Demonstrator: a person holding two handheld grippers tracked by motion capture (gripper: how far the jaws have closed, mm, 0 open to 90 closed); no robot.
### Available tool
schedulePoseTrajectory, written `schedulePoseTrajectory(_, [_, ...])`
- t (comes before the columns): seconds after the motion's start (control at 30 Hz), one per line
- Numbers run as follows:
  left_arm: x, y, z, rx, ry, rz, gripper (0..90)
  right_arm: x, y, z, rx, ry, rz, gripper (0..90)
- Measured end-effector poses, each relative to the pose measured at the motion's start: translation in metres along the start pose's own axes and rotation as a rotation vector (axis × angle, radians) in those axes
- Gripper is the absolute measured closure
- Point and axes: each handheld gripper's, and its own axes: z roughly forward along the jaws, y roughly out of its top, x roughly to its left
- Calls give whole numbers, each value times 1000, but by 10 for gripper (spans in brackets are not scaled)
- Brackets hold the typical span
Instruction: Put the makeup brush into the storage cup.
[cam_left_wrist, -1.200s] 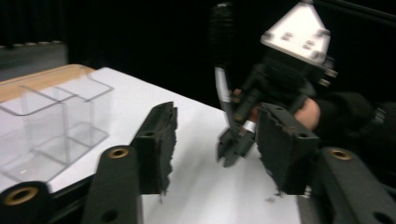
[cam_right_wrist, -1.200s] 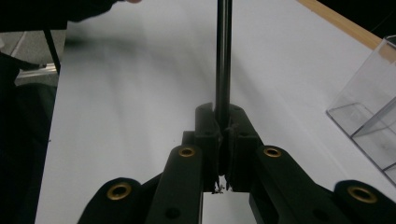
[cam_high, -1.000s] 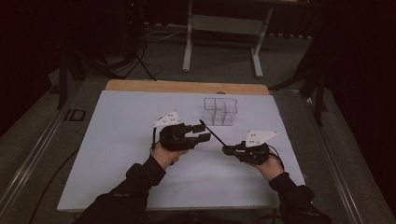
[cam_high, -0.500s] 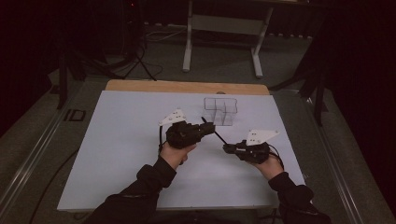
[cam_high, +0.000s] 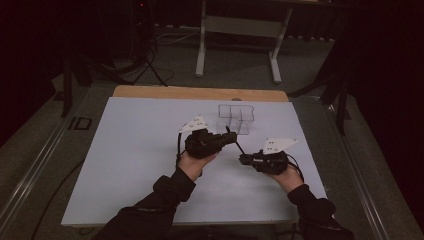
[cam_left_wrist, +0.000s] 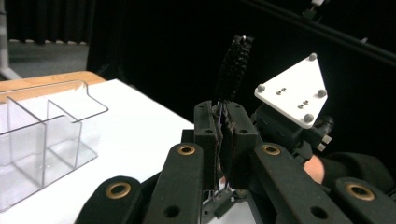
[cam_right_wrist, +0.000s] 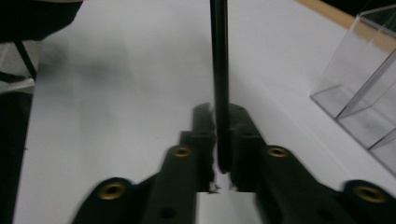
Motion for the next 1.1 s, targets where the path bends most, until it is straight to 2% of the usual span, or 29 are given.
schedulePoseTrajectory(0.17, [1,4,-1,10,-11,-13,866,3,1,2,9,-21,-15,631])
schedulePoseTrajectory(0.23, [0,5,-2,8,1,-7,866,4,2,2,19,-32,6,576])
schedulePoseTrajectory(0.27, [0,6,-2,9,-7,-13,866,4,2,2,19,-29,18,525])
schedulePoseTrajectory(0.3, [-1,7,-3,10,8,0,866,4,2,3,21,-32,26,484])
schedulePoseTrajectory(0.37, [-1,9,-5,6,0,-12,866,4,2,3,28,-35,38,411])
schedulePoseTrajectory(0.4, [-2,10,-6,3,16,2,866,4,2,3,25,-39,40,392])
schedulePoseTrajectory(0.53, [-4,16,-10,6,6,6,866,5,3,3,19,-60,45,301])
schedulePoseTrajectory(0.57, [-4,17,-12,2,9,11,866,7,3,2,8,-76,40,301])
schedulePoseTrajectory(0.67, [-5,21,-16,1,16,16,866,10,5,2,3,-117,29,173])
schedulePoseTrajectory(0.7, [-6,22,-18,4,22,23,866,10,5,3,6,-126,34,159])
schedulePoseTrajectory(0.8, [-6,28,-23,11,39,43,866,8,1,4,3,-113,60,126])
schedulePoseTrajectory(0.87, [-6,32,-27,3,55,47,866,8,-2,4,6,-116,60,112])
schedulePoseTrajectory(0.93, [-7,37,-31,7,78,69,866,7,-3,1,2,-115,64,111])
schedulePoseTrajectory(1.1, [-9,51,-40,7,116,103,865,8,-1,-9,-62,-98,92,133])
